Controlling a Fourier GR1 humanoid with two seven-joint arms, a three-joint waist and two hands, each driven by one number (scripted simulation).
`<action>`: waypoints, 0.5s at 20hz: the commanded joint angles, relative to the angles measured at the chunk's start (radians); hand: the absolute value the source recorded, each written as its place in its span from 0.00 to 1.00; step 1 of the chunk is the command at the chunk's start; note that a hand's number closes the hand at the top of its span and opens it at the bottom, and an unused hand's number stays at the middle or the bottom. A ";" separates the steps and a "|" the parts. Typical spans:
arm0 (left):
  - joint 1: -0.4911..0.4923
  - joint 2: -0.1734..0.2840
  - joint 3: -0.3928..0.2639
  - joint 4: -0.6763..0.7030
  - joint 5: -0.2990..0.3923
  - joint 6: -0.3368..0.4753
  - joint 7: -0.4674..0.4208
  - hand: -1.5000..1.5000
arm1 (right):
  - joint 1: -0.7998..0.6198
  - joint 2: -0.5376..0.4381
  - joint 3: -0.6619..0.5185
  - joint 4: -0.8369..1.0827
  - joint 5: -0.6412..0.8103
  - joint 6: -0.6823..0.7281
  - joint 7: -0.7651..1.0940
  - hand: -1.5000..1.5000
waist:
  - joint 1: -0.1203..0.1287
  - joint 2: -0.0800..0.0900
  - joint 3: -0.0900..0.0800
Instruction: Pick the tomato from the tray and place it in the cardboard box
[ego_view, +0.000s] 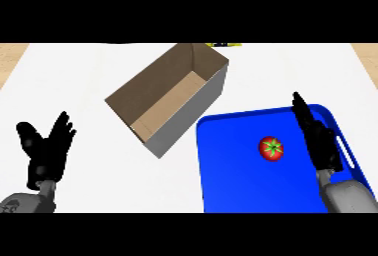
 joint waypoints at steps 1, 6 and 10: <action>-0.018 0.027 -0.001 0.026 -0.077 0.008 -0.006 0.50 | 0.060 0.025 -0.041 -0.025 -0.025 0.006 -0.049 0.00 | -0.003 -0.025 -0.008; -0.007 0.235 0.006 0.013 -0.239 0.003 -0.149 0.50 | 0.078 0.109 -0.154 -0.135 -0.154 -0.070 -0.107 0.00 | -0.023 -0.034 -0.006; 0.012 0.212 -0.027 0.009 -0.245 -0.014 -0.150 0.50 | 0.221 -0.099 0.107 -0.011 0.366 -0.200 -0.108 0.00 | -0.009 -0.029 -0.010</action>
